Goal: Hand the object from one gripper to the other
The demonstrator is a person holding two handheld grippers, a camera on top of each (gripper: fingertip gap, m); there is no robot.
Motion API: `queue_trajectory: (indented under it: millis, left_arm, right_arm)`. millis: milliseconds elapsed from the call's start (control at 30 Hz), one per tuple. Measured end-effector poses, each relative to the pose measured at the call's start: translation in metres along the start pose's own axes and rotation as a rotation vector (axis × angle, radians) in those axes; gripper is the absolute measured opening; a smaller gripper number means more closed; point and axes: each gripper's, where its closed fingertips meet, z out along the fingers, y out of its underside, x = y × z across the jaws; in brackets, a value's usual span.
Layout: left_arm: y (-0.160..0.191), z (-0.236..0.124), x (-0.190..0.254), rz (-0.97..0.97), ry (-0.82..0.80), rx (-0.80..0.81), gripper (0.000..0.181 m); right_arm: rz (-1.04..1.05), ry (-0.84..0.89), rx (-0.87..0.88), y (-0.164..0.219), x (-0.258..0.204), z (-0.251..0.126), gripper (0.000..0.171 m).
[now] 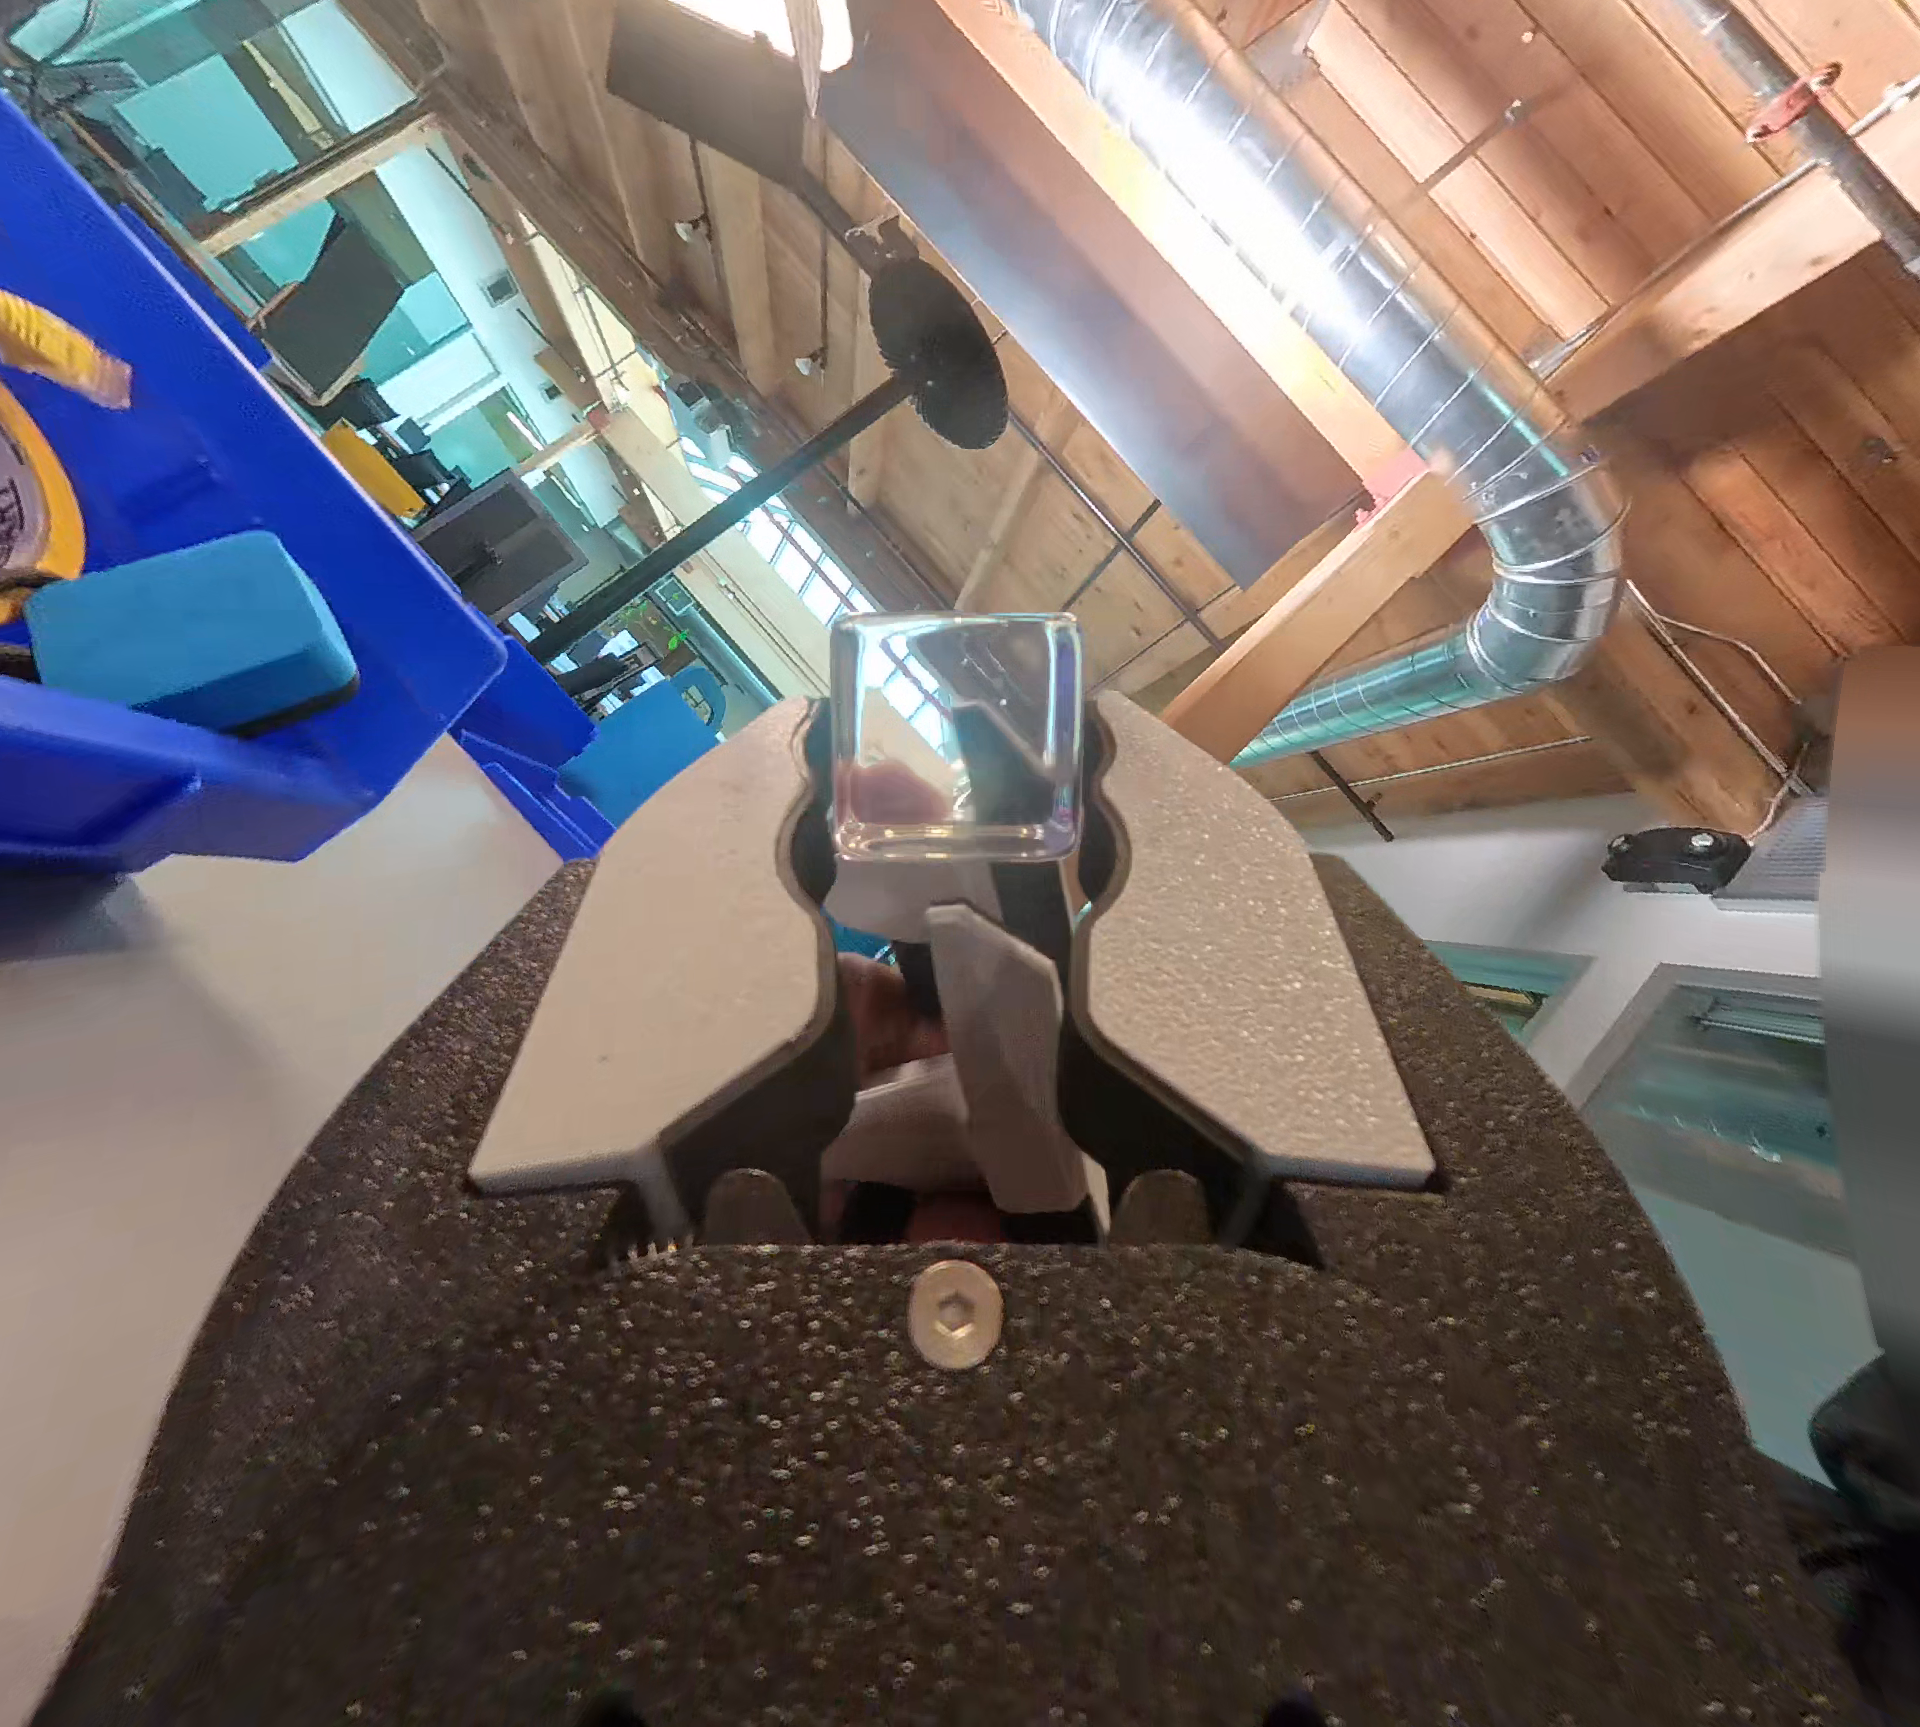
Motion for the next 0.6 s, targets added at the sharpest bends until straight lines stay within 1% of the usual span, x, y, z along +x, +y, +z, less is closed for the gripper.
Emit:
queue_trajectory:
  millis: [100, 200, 300, 367, 433, 533, 600]
  left_arm:
    - [0.007, 0.002, -0.001, -0.007, 0.001, 0.009, 0.045]
    - [0.013, 0.004, -0.002, 0.021, -0.012, -0.042, 0.045]
    - [0.027, 0.006, -0.004, 0.069, -0.044, -0.152, 0.045]
    - [0.035, 0.007, -0.005, 0.11, -0.057, -0.201, 0.045]
    - [0.037, 0.007, -0.006, 0.125, -0.065, -0.226, 0.046]
    - [0.041, 0.005, -0.005, 0.169, -0.069, -0.308, 0.046]
    - [0.037, 0.0, -0.004, 0.245, -0.084, -0.353, 0.054]
  right_arm:
    - [-0.025, 0.002, -0.019, 0.001, 0.0, 0.0, 0.055]
    - [-0.018, -0.02, -0.027, 0.003, 0.001, 0.0, 0.059]
    - [-0.026, -0.005, -0.037, 0.006, 0.007, 0.0, 0.055]
    - [-0.01, -0.028, -0.032, 0.007, 0.01, -0.001, 0.046]
    - [0.004, -0.068, -0.029, 0.007, 0.01, -0.002, 0.046]
    - [-0.045, -0.108, -0.016, 0.006, 0.006, -0.004, 0.046]
    - [-0.081, -0.141, -0.008, 0.006, 0.002, -0.005, 0.045]
